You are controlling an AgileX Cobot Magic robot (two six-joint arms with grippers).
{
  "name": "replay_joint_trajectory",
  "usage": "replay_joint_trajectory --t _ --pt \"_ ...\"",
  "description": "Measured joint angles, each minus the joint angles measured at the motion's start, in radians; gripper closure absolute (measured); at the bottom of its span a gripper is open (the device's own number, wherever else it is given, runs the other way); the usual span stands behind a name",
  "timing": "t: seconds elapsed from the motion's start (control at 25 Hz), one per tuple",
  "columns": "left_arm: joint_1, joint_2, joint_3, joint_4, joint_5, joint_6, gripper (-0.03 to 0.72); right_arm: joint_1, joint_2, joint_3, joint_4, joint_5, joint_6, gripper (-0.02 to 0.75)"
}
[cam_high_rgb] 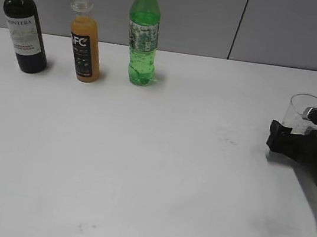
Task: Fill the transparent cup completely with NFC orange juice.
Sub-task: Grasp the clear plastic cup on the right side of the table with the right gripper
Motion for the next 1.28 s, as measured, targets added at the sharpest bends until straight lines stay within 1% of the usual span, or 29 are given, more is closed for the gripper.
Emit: replay_joint_trajectory --t 0.24,0.48,0.64,0.84,1.12,1.28 --pt "0.0 0.0 0.0 0.0 0.0 0.0 0.459 0.0 0.003 -0.017 -0.008 0.004 0.0 0.071" --pt "0.0 0.0 0.0 0.0 0.0 0.0 0.459 0.0 0.005 -0.019 -0.021 0.005 -0.034 0.155" --pt "0.0 0.0 0.0 0.0 0.0 0.0 0.459 0.0 0.006 -0.019 -0.025 0.006 -0.042 0.167" --pt "0.0 0.0 0.0 0.0 0.0 0.0 0.459 0.0 0.006 -0.019 -0.025 0.006 -0.045 0.203" --pt "0.0 0.0 0.0 0.0 0.0 0.0 0.458 0.0 0.006 -0.019 -0.03 0.006 -0.06 0.203" --pt "0.0 0.0 0.0 0.0 0.0 0.0 0.456 0.0 -0.006 -0.019 -0.105 0.01 -0.064 0.204"
